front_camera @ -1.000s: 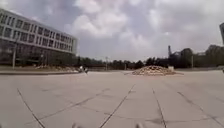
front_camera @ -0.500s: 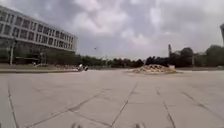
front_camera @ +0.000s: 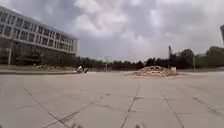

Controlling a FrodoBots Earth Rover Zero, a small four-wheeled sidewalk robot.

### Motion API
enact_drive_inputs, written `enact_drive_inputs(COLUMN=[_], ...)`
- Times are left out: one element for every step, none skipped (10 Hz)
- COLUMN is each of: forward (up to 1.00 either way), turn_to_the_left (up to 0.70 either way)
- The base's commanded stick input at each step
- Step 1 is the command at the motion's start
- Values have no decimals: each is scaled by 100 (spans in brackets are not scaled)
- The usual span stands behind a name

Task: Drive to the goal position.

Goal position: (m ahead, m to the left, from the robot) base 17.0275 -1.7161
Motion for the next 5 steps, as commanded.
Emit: enact_drive_inputs(forward=[56,56,56,56,56], turn_to_the_left=[4,4,4,4,4])
